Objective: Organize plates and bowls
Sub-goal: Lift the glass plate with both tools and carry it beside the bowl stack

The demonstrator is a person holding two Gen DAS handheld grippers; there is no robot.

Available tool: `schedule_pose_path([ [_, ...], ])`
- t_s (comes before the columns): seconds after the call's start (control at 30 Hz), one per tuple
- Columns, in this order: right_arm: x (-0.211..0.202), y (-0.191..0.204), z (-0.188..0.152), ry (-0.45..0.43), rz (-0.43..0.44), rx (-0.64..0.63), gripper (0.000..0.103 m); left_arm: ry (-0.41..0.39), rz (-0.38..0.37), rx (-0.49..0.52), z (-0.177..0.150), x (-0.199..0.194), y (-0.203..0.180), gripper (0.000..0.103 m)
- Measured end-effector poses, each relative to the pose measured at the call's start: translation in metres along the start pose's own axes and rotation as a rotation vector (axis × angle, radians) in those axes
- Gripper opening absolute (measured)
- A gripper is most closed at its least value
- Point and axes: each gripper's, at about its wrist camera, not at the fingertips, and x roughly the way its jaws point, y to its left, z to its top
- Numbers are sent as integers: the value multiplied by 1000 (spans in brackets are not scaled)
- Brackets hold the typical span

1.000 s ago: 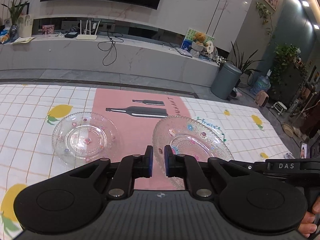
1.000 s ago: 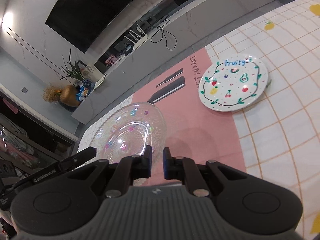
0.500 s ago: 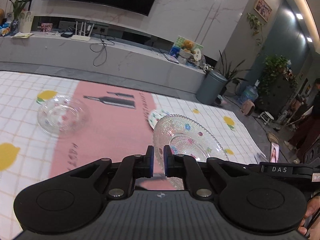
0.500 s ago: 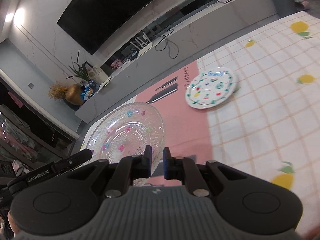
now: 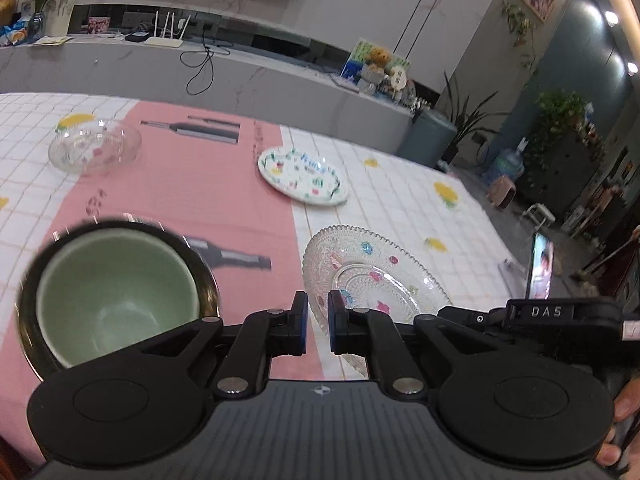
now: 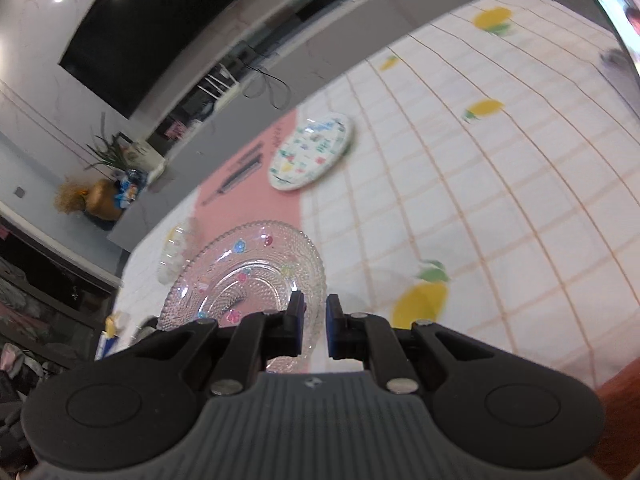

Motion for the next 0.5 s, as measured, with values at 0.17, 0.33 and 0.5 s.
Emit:
schedule_pose_path([
  [0.17,3,-12,-7,36,-57,-6,9,33,3,-32,-21,10,0,11],
  [0.33,12,-11,-11,74,-96,-23,9,50,29,-57,-35,16,5,11],
  [0.5,25,-9,-13,115,-127,-43,9,62,56,-88,-45,23,12,11],
])
